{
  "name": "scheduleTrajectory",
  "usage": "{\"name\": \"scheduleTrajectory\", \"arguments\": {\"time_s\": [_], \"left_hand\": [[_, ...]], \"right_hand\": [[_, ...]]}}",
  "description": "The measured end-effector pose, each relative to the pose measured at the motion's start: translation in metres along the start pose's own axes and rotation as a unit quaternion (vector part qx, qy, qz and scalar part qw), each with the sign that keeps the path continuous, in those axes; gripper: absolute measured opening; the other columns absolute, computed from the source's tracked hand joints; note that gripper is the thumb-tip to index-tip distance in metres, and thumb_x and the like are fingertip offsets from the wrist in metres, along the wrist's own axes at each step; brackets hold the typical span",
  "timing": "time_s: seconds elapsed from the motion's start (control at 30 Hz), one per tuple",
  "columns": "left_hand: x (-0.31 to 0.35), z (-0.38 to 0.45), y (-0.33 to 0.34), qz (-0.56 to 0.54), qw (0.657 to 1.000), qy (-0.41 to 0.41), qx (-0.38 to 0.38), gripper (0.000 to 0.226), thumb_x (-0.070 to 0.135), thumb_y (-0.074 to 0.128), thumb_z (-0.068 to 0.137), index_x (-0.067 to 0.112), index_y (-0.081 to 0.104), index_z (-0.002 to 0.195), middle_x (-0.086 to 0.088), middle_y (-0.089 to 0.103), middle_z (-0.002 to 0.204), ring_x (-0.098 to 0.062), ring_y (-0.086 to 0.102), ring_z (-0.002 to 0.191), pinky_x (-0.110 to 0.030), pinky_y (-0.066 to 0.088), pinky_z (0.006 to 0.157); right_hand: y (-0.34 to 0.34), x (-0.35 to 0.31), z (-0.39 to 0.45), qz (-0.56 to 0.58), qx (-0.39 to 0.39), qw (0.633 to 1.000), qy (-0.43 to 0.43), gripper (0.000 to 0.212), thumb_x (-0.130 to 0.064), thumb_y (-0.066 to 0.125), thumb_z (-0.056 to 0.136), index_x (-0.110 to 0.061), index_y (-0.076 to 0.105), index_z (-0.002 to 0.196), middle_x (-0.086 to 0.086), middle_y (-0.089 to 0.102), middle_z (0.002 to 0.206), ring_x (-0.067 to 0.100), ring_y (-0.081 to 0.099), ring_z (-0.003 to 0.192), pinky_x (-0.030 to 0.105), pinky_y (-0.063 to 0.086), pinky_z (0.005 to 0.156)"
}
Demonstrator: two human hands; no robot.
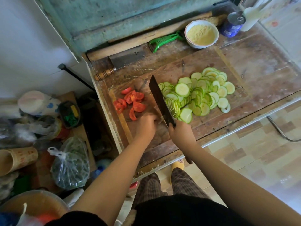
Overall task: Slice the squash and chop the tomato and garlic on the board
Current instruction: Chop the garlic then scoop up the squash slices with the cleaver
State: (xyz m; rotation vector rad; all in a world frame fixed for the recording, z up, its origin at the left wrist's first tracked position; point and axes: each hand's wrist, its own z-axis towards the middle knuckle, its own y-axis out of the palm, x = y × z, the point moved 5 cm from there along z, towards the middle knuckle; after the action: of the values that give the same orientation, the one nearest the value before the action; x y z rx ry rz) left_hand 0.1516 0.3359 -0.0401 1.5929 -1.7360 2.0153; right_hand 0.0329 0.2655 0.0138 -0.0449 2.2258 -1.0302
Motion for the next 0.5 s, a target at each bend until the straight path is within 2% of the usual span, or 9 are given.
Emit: {"name": "scheduleTrajectory", "arguments": {"time_s": [0.07,0.1,0.17,0.27,0.33,0.4,0.5], "left_hand": [[0.003,-0.001,-0.003,-0.015,1.000,0.004,-0.004,0.008,0.002,0.070,0.076,0.008,0.074,0.075,-0.009,0.070,0.082,-0.021,0.060,0.086,-0.025,0.039,0.072],[0.004,-0.001,-0.003,-0.017,1.000,0.001,-0.005,0.007,0.002,0.071,0.076,0.008,0.074,0.075,-0.008,0.069,0.082,-0.022,0.059,0.086,-0.024,0.037,0.071],[0.003,-0.001,-0.002,-0.016,1.000,0.000,-0.003,0.007,0.002,0.071,0.075,0.008,0.074,0.076,-0.008,0.067,0.085,-0.023,0.059,0.087,-0.023,0.037,0.072],[0.007,-0.003,-0.003,-0.027,0.999,0.005,0.022,0.016,-0.005,0.064,0.075,0.006,0.074,0.082,-0.012,0.066,0.097,-0.025,0.061,0.093,-0.029,0.047,0.082],[0.007,-0.003,-0.004,-0.032,0.999,0.000,0.030,0.020,-0.008,0.061,0.075,0.005,0.074,0.084,-0.012,0.066,0.100,-0.025,0.062,0.094,-0.031,0.049,0.085],[0.006,-0.002,-0.004,-0.029,0.999,-0.008,0.020,0.016,-0.006,0.065,0.074,0.006,0.074,0.081,-0.010,0.066,0.094,-0.023,0.062,0.089,-0.027,0.047,0.078],[0.007,-0.001,-0.005,-0.014,1.000,-0.003,0.022,0.013,-0.003,0.076,0.066,0.010,0.072,0.067,-0.002,0.058,0.073,-0.024,0.060,0.071,-0.020,0.033,0.061]], "right_hand": [[-0.003,-0.009,0.011,-0.007,-0.021,1.000,0.018,0.029,-0.016,0.042,0.095,-0.011,0.045,0.067,0.001,0.043,0.060,0.024,0.047,0.058,0.029,0.040,0.058],[-0.003,-0.010,0.014,-0.004,-0.025,0.999,0.021,0.030,-0.016,0.042,0.095,-0.013,0.042,0.065,0.001,0.044,0.060,0.024,0.048,0.058,0.030,0.042,0.057],[0.000,-0.005,0.005,0.004,-0.012,1.000,0.011,0.024,-0.017,0.042,0.096,-0.008,0.051,0.076,0.000,0.046,0.060,0.021,0.048,0.056,0.027,0.037,0.051],[0.002,0.007,-0.014,0.023,0.029,0.999,-0.021,0.018,-0.015,0.045,0.096,-0.005,0.060,0.098,0.000,0.050,0.059,0.016,0.046,0.051,0.024,0.032,0.044],[0.001,0.009,-0.017,0.024,0.033,0.999,-0.030,0.015,-0.015,0.046,0.096,-0.009,0.059,0.099,0.001,0.052,0.061,0.013,0.046,0.050,0.020,0.031,0.043],[0.001,0.005,-0.011,0.010,0.017,1.000,-0.022,0.013,-0.015,0.045,0.096,-0.011,0.056,0.090,-0.001,0.049,0.059,0.013,0.045,0.051,0.026,0.033,0.046],[0.000,-0.010,0.007,-0.018,-0.016,1.000,0.004,0.018,-0.016,0.043,0.096,-0.006,0.055,0.086,0.003,0.049,0.066,0.020,0.048,0.060,0.028,0.038,0.059]]}}
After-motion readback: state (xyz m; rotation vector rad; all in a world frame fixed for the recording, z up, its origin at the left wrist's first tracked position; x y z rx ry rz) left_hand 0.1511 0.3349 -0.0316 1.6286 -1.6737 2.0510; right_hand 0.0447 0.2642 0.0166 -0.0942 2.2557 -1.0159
